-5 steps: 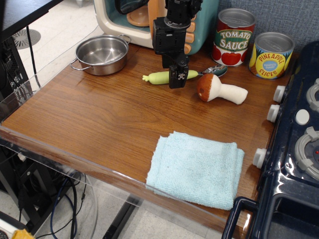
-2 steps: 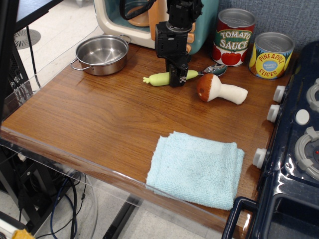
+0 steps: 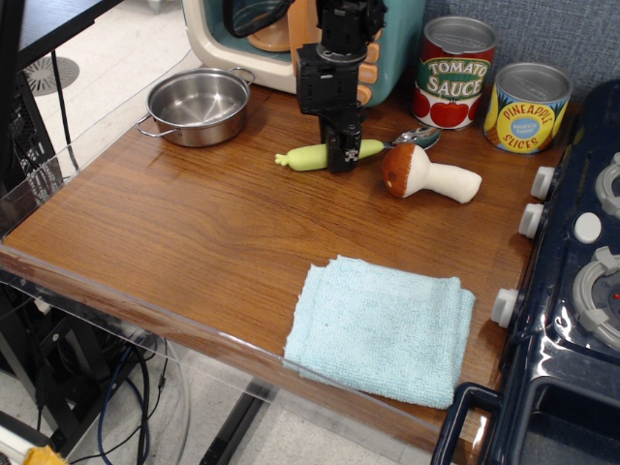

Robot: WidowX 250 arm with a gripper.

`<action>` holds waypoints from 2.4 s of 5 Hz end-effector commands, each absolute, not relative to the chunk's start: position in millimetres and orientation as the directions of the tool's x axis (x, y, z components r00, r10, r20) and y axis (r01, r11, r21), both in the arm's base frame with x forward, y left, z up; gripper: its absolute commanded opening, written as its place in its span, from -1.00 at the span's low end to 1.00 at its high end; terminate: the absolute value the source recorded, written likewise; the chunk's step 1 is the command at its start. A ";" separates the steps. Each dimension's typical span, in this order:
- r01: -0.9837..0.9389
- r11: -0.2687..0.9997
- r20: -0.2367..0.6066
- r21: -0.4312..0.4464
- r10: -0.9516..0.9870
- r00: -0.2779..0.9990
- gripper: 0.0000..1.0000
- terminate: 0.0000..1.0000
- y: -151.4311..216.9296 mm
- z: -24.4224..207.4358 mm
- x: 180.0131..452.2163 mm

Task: Move the yellow school from next to the microwave to the front edge of the table next to the blue towel.

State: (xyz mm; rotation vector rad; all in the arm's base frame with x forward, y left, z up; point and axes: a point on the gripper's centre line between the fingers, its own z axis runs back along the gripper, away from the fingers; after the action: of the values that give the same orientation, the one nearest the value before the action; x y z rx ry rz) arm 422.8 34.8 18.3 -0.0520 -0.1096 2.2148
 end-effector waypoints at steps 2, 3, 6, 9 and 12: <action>-0.757 -0.595 -0.203 -0.270 0.803 -0.560 -1.00 -1.00 74.9 110.8 402.7; -0.783 -0.539 -0.200 -0.311 0.842 -0.500 -1.00 -1.00 88.4 121.7 367.7; -0.886 -0.326 -0.082 -0.331 0.945 -0.317 -1.00 -1.00 88.5 112.4 279.0; -0.934 -0.241 0.108 -0.263 0.955 -0.277 -1.00 -1.00 88.0 59.6 237.2; -0.958 -0.198 0.162 -0.210 0.959 -0.234 -1.00 -1.00 77.0 23.4 233.0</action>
State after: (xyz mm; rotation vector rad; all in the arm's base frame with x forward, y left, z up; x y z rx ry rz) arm 229.8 69.1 12.9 0.0184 -0.2782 1.7833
